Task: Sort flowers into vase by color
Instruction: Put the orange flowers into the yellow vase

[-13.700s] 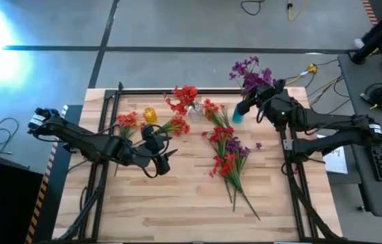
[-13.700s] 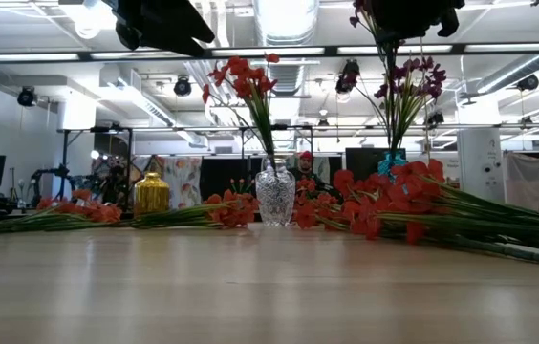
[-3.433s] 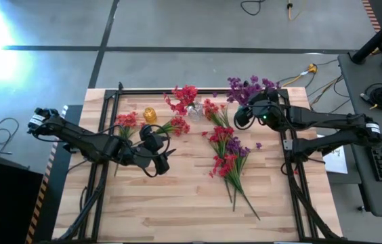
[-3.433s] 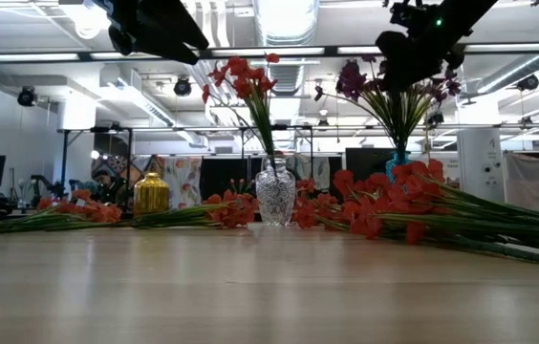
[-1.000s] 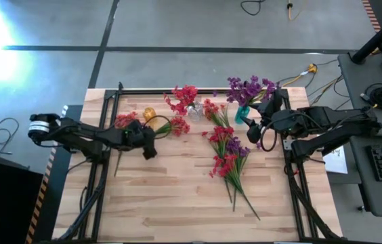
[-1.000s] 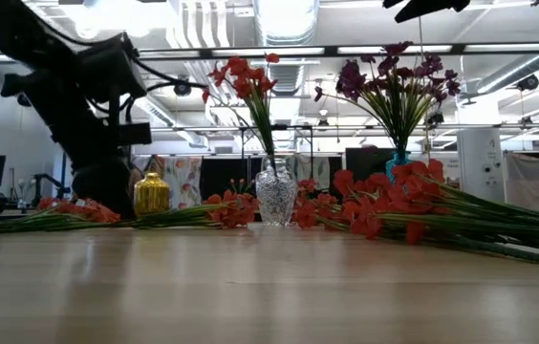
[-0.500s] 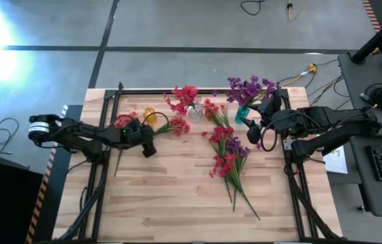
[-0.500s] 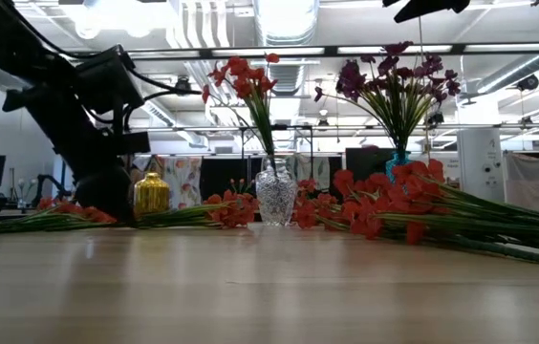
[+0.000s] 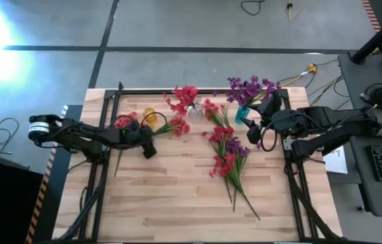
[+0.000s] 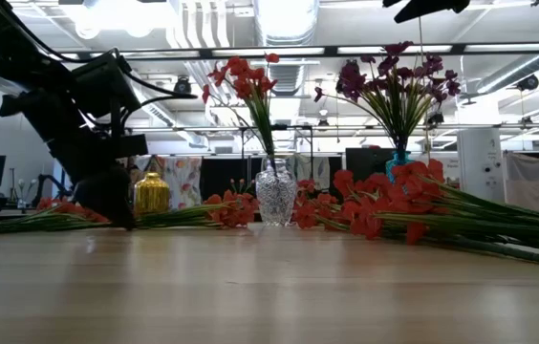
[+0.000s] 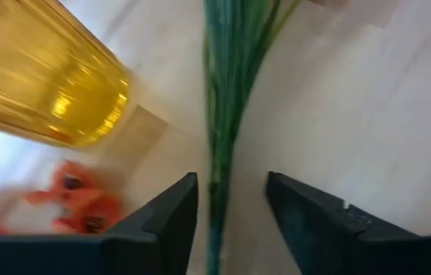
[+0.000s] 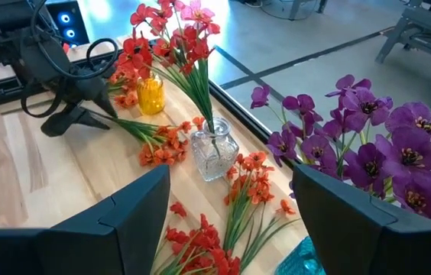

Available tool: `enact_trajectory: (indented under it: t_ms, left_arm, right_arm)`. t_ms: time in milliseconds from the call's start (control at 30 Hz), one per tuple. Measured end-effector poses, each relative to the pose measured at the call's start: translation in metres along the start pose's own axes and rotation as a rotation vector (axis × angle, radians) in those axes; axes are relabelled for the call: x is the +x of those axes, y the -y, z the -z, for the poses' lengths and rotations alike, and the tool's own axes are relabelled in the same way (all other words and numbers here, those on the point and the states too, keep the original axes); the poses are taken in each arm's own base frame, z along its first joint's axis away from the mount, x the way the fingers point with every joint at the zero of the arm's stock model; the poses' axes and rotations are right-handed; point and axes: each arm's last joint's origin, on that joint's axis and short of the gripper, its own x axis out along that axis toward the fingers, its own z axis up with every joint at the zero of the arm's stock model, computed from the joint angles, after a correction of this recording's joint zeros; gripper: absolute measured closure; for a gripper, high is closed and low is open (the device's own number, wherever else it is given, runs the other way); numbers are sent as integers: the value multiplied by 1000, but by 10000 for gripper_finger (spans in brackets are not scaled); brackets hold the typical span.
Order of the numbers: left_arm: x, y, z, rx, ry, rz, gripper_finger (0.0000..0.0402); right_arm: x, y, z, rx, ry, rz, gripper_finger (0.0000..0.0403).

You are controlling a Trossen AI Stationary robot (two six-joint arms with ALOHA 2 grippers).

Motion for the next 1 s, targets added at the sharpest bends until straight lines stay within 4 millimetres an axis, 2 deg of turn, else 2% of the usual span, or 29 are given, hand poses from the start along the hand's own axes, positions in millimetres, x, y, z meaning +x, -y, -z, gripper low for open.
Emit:
enact_trajectory:
  t_ms: [300,433,633,867,1000]
  left_arm:
    - [0,5,5,-85,-46,126,351]
    - [-4,15,4,-109,-96,301,376]
    - [-14,34,7,-182,-198,486,369]
    - [-35,62,10,-156,-260,568,339]
    - [-47,75,2,-158,-253,609,316]
  right_arm:
    - [0,0,1,-4,-4,2,140]
    - [0,0,1,-4,-5,2,139]
    - [1,0,1,-13,-6,-1,135]
    - [0,-1,2,-17,-22,-44,136]
    - [1,-1,2,-31,-21,-43,130]
